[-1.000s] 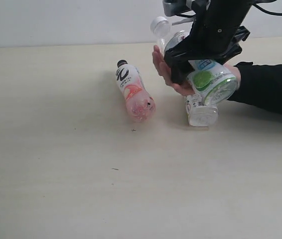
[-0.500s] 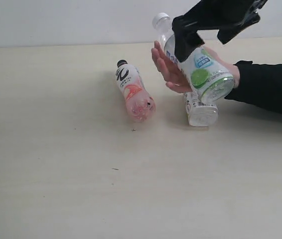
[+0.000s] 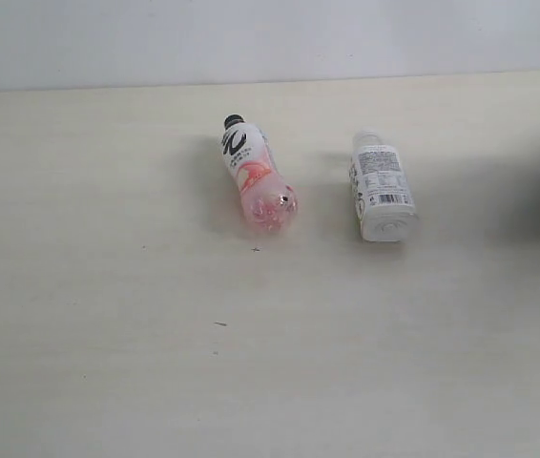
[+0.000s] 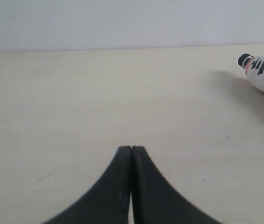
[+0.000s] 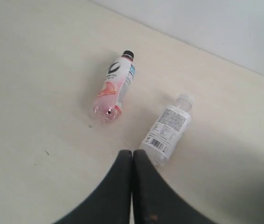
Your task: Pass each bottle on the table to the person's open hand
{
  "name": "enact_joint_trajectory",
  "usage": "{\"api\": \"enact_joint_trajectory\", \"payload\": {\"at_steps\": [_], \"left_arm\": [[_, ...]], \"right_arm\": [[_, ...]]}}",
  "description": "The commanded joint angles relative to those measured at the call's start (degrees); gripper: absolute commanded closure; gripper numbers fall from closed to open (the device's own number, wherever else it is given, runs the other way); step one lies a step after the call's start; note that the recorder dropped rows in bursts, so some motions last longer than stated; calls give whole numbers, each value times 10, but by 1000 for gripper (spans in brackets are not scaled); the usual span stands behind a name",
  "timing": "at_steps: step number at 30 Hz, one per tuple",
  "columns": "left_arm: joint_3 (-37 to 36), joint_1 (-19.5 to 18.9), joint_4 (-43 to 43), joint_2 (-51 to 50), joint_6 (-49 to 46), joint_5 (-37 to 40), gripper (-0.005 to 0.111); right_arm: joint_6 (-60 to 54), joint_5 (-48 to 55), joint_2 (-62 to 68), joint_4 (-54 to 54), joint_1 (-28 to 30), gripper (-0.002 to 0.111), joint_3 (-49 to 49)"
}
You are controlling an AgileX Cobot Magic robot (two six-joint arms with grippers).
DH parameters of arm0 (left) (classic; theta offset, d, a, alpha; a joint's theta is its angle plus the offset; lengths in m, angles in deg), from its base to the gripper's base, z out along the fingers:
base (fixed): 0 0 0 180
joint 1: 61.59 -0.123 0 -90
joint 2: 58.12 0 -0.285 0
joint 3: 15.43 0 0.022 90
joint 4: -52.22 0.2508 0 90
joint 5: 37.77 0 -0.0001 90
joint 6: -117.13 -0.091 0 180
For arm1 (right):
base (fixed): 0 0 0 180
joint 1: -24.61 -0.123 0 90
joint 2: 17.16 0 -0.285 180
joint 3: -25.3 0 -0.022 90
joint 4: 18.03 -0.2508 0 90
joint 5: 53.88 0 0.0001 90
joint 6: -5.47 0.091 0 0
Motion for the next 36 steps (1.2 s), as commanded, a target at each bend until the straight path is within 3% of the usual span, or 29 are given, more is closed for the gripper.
{"api": "enact_joint_trajectory", "payload": {"at_steps": [1,6,10,25,36], "left_arm": [[0,2,0,3,2,-2,104],[0,2,0,3,2,-2,104],[0,2,0,3,2,-2,104],[0,2,0,3,2,-2,104],[0,2,0,3,2,-2,104]], "right_arm": [[-32,-99,-150,-9,1,108,-141],[-34,-240,-258,-4,1,108,-284],[-19,-353,-271,-6,1,108,-373],[-20,-457,-358,-61,-5,108,-527],[-20,-462,-438,-61,-5,108,-529]]}}
